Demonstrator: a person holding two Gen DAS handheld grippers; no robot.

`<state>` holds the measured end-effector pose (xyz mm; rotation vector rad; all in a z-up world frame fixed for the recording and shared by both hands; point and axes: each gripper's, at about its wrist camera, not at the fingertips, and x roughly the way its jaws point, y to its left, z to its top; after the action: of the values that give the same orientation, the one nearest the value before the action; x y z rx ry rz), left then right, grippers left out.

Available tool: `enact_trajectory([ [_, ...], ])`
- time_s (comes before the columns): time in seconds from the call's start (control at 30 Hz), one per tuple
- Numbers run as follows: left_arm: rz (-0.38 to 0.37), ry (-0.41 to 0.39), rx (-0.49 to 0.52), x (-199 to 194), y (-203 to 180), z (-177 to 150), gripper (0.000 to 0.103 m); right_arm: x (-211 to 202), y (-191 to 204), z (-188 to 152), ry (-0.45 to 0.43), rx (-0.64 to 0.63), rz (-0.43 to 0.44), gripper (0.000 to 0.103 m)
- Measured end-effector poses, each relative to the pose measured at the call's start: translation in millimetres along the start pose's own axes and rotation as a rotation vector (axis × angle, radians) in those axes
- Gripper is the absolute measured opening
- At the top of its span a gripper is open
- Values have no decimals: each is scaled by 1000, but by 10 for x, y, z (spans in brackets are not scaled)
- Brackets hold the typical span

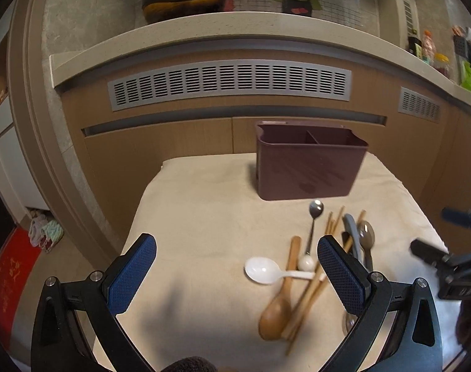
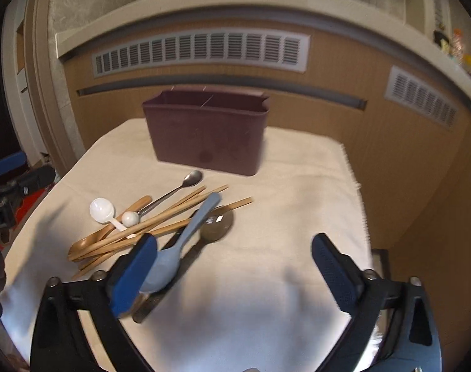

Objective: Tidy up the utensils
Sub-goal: 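Reach the right gripper to the blue plastic spoon and close on it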

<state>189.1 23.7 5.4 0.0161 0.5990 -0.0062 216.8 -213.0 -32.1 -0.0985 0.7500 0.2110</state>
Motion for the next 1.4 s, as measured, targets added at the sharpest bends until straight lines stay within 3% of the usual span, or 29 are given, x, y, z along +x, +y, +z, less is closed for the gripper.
enact_trajectory([
  [0.03, -3, 6, -5, 37, 30, 24, 103, 84, 41, 12, 25, 0, 18, 65],
  [0.07, -3, 11, -5, 65, 53, 39, 103, 187, 90, 28, 56, 1, 41, 59],
  [0.23, 45, 13, 1, 125, 91, -22, 103, 525, 230, 37, 159, 46, 131, 37],
  [0.57, 47, 32, -61, 244, 273, -205, 103, 856, 368, 128, 230, 63, 120, 31],
  [0.77, 14, 37, -44, 272, 229, -253, 103, 917, 411, 147, 248, 22, 115, 15],
  [0.83, 6, 42, -28, 286, 179, -265, 103, 877, 386, 133, 239, 19, 125, 8],
  [1.03, 6, 98, 12, 346, -17, -273, 103, 586, 91, 44, 186, 50, 119, 8],
  [1.17, -54, 106, 16, 379, -153, -258, 103, 397, -138, -77, 166, 82, 97, 8],
  [1.2, -76, 107, 26, 385, -194, -250, 101, 353, -183, -117, 159, 85, 85, 8],
  [1.27, -116, 110, 44, 394, -283, -238, 86, 283, -253, -181, 147, 91, 72, 8],
  [1.33, -185, 138, 62, 452, -376, -221, 62, 241, -299, -230, 138, 103, 77, 8],
  [1.4, -233, 173, 67, 535, -444, -212, 48, 214, -333, -263, 128, 117, 84, 8],
])
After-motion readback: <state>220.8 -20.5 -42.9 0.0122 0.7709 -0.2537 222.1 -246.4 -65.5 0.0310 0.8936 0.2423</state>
